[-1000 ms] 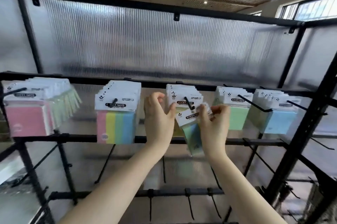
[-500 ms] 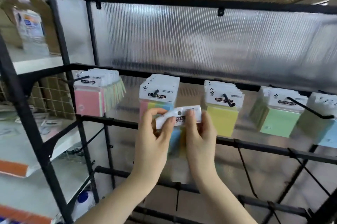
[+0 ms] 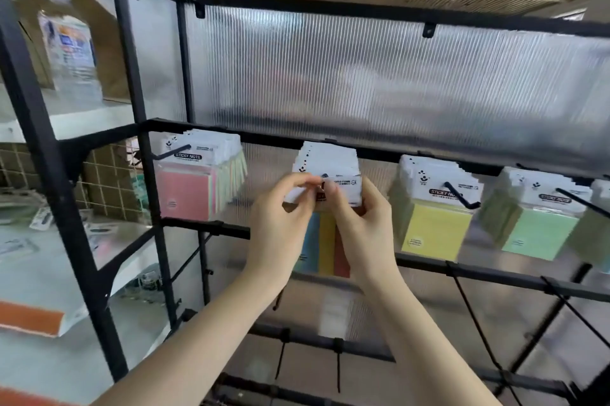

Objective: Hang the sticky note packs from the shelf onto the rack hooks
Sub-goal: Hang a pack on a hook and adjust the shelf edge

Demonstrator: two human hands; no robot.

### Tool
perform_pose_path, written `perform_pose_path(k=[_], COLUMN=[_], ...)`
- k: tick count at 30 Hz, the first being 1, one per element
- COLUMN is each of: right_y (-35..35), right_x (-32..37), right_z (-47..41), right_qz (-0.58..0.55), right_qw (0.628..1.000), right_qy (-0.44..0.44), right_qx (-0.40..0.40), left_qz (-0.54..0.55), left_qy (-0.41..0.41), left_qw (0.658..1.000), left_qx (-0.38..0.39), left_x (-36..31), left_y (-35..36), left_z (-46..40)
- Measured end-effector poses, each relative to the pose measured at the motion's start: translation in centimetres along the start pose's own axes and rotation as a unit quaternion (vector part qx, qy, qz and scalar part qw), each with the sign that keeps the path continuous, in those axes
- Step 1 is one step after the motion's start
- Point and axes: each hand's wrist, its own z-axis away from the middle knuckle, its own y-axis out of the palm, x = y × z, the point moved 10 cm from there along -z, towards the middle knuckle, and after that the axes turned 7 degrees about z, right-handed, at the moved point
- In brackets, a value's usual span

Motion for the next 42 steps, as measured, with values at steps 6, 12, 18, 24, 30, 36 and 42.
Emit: perform_pose_path(k=[6,12,18,24,30,36,42], right_y=[-1.0,-2.9,-3.1,-2.7,-3.4,-2.0,4.4], right_x=[-0.8,-2.3,-4.4,-4.9,-7.9,-12.0,-10.1], right_z=[-0.1,0.3,0.5,1.0,5.0,10.1,10.6], right_qz=[0.050,0.108,0.145,0.169,0.137,0.156,0.194], right_qw=[0.998,0.986,0.975,0.967,0.955,0.941,0.951], right_qy=[0.016,0.043,0.094,0.111,0.176,0.262,0.241], right_qx=[-0.036,-0.116,-0.136,-0.153,-0.194,-0.147,-0.005], left_qz=[-0.002,-0.042,0.019,0.019,-0.022,-0.084,-0.240], left_qy=[0.032,0.047,-0.029,-0.054,-0.019,-0.063,-0.071], left_qw=[0.999,0.998,0.999,0.994,0.984,0.964,0.930], left_qx=[0.010,-0.022,0.023,0.095,0.175,0.246,0.268], left_x=[0.9,2.8,5.8,7.1,7.9,11.7,11.8], left_y=[-0.2,-1.5,-0.6,-0.2,-1.0,-4.7,-10.7], left_z=[0.0,-0.4,-1.5,-1.8,-0.4,3.5,6.6])
